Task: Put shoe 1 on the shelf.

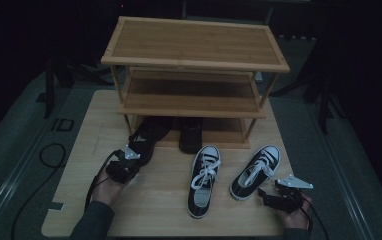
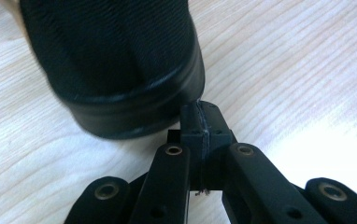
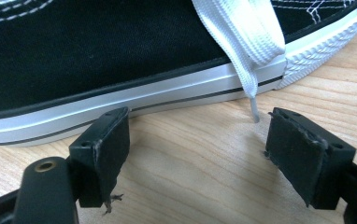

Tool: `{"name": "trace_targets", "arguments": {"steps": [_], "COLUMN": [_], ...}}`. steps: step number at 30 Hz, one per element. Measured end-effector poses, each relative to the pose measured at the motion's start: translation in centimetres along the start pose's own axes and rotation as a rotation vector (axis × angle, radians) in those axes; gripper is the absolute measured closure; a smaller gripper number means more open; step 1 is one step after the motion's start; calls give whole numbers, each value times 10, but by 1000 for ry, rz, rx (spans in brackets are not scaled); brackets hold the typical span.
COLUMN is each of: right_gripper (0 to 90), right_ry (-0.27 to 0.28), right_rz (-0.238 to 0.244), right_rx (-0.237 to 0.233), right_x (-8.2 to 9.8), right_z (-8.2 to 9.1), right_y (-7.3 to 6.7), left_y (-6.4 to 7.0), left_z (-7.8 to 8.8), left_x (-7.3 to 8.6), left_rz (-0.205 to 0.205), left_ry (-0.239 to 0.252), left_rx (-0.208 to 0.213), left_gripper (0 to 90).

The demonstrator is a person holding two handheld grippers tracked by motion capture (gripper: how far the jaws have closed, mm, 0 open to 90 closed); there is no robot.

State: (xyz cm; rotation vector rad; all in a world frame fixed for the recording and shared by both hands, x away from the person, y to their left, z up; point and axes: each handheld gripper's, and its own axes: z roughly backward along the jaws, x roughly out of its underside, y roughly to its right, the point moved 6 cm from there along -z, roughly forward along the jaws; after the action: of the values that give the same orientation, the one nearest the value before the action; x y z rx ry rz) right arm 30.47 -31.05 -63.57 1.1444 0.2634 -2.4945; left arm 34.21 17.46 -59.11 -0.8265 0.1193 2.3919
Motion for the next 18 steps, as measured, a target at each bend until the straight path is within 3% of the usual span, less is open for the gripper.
{"name": "trace_targets", "arguments": {"steps": [5, 11, 18], "right_gripper": [214, 214, 214], "right_ry": [0, 0, 0], "right_rz": [0, 0, 0], "right_rx": [0, 0, 0], "right_x": [0, 0, 0], "right_z": [0, 0, 0], "right_y": [0, 0, 0], "left_y": [-9, -18, -26], "left_z": [5, -1, -11], "left_x": [11, 24, 23], "left_rz": [20, 54, 104], "left_ry": [-6, -35, -23], "left_rx": [-22, -47, -65], "left_gripper": [900, 900, 900]}}
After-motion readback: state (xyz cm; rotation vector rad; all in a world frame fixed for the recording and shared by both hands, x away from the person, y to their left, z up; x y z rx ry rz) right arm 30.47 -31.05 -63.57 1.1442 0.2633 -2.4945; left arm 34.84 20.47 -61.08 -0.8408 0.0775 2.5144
